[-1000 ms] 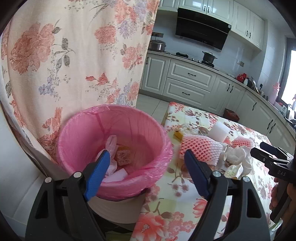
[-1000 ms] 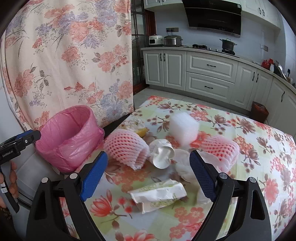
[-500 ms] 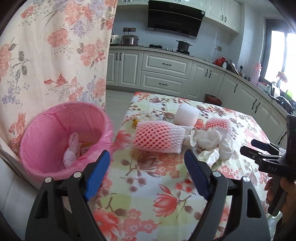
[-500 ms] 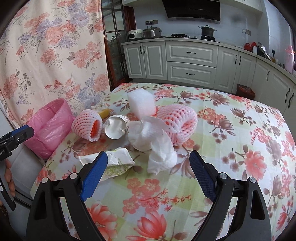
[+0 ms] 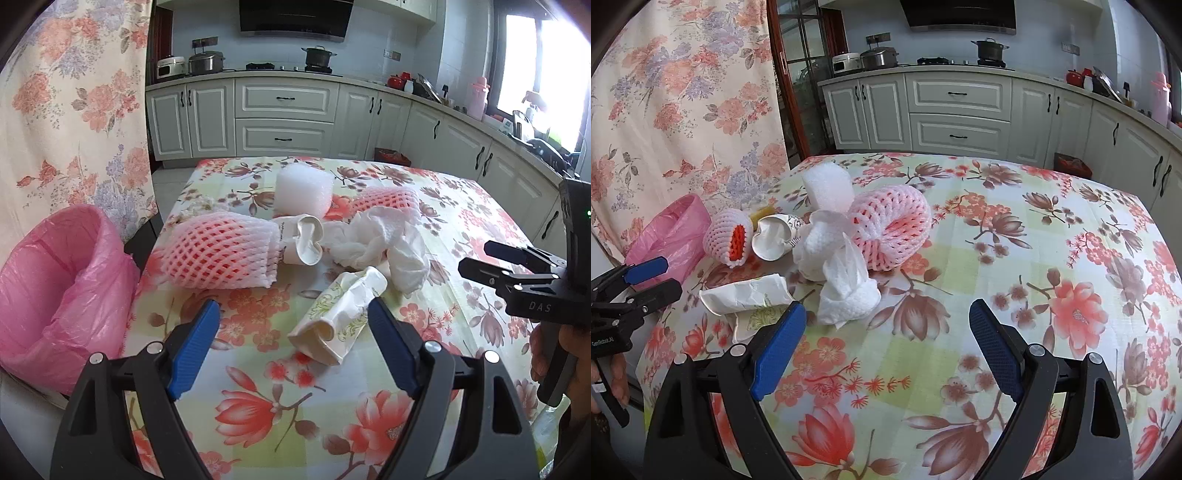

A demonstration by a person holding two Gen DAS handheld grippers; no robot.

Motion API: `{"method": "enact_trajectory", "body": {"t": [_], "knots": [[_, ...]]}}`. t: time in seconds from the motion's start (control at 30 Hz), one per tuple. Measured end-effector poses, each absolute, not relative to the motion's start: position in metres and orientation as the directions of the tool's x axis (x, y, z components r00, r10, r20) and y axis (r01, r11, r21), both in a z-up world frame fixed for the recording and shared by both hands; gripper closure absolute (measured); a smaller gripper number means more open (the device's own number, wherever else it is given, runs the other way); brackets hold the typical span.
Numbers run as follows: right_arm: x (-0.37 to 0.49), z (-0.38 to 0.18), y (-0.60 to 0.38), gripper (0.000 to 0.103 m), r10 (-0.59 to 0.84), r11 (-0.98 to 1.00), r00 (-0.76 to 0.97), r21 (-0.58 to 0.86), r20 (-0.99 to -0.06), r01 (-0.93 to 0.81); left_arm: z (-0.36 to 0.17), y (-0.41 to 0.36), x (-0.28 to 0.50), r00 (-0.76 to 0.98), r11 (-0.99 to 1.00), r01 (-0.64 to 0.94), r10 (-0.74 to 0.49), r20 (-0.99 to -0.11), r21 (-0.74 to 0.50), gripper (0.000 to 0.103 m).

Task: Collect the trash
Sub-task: 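Move both tools back over the table toward the remaining trash, then grasp the white paper cup with the left tool while the right tool grasps a white tissue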

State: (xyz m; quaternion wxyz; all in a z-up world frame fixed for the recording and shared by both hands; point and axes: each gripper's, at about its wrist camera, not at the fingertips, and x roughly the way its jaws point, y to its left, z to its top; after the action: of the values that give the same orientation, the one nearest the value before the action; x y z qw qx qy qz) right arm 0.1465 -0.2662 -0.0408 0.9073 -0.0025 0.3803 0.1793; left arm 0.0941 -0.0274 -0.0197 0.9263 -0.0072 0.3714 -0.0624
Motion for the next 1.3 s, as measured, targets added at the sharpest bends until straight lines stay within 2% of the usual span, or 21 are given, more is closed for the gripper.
{"method": "enact_trajectory", "body": {"t": [0.6,0.73,0.93,1.3], "knots": [[0.162,-0.047,-0.276,0.018,0.325,0.928,0.626,0.113,-0.709,-0.354,-0.058,-0.065,0.132,0.636,0.984,0.176,-0.114,-0.763,0.0,0.024],[0.163,-0.048,-0.273,0.018,0.326,0.926,0.62,0.109,-0.713,-0.362,-0.064,-0.065,0.135,0.618,0.983,0.183,-0.116,-0.778,-0.001,0.037],[0.165,-0.049,-0.265,0.018,0.328,0.922,0.61,0.102,-0.721,-0.374,-0.073,-0.062,0.136,0.58,0.979,0.197,-0.16,-0.799,-0.054,0.076],[0.176,-0.058,-0.233,0.018,0.337,0.906,0.574,0.09,-0.746,-0.414,-0.069,-0.045,0.121,0.584,0.979,0.17,-0.192,-0.789,-0.112,0.081]]}}
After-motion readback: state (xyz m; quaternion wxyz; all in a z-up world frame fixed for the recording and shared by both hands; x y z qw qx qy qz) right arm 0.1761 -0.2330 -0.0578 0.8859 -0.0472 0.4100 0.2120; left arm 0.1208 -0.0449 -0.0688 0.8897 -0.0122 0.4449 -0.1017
